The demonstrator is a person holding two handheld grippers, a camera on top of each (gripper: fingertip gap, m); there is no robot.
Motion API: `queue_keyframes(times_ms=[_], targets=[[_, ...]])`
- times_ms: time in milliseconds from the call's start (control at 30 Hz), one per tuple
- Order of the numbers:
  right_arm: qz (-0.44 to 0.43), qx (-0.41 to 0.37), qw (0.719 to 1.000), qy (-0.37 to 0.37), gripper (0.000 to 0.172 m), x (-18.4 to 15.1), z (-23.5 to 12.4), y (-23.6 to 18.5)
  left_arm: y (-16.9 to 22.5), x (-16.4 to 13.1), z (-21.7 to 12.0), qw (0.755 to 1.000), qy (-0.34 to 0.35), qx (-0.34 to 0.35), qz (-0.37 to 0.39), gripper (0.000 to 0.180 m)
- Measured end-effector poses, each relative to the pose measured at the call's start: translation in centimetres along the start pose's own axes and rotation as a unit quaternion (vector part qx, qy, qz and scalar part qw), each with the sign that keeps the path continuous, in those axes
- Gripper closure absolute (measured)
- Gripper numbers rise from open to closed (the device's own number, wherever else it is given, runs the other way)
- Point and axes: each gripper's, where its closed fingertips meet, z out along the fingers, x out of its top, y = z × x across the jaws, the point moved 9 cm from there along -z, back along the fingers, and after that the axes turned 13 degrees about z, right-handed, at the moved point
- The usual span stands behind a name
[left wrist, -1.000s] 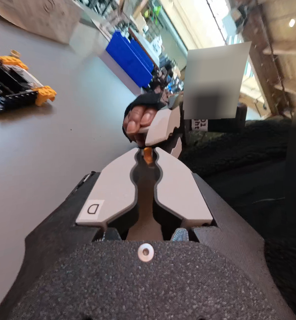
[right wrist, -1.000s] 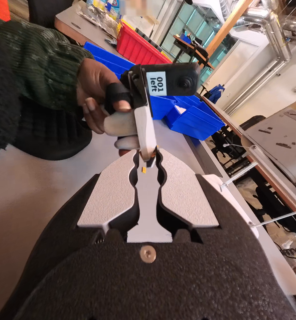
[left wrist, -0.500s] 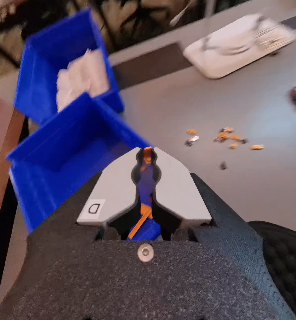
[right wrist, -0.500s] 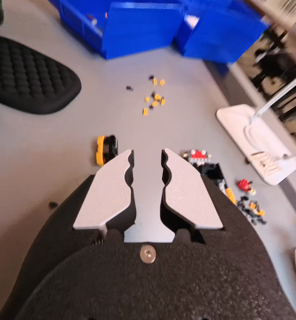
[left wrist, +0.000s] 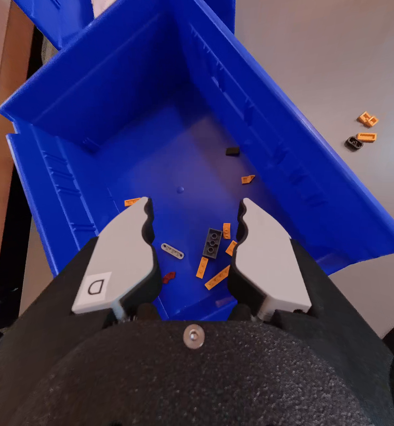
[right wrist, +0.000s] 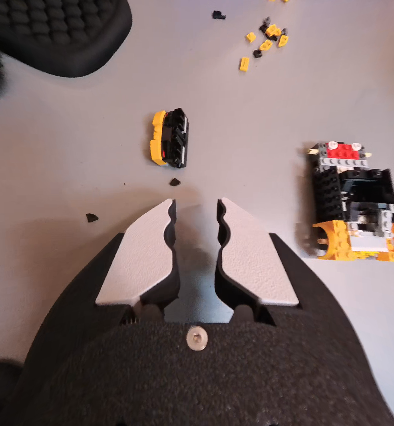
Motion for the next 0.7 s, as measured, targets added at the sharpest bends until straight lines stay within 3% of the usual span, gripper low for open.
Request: queue_keyframes(times_ms=[133, 233, 333, 433, 533, 700], targets=[[-0.005, 0.043, 0.999, -0.025, 0.138, -0.4, 0.2, -0.7, 0.1, 0.5, -0.8, 0.999, 0.037, 0.007, 0.009, 0.117], [-0.017, 0.057, 0.997, -0.044, 0.138, -0.7, 0.5, -1.3, 0.9, 2.3, -3.4, 0.988, 0.145, 0.020, 0.040, 0.129], [-0.016, 0.048, 0.998, -0.038, 0.139, -0.4, 1.0, -1.2, 4.1, 4.3, -5.9, 0.960, 0.258, -0.066, 0.088, 0.142], [-0.015, 0.033, 0.999, -0.031, 0.142, 0.0, 1.9, -1.3, 8.5, 5.9, -7.0, 0.918, 0.318, -0.184, 0.150, 0.144], [-0.013, 0.033, 0.999, -0.035, 0.148, 0.4, 2.8, -1.6, 12.7, 6.8, -7.0, 0.879, 0.338, -0.261, 0.211, 0.146], [0.007, 0.025, 0.998, -0.052, 0.156, 0.9, 3.2, -1.6, 17.9, 6.7, -5.8, 0.840, 0.314, -0.322, 0.302, 0.148]])
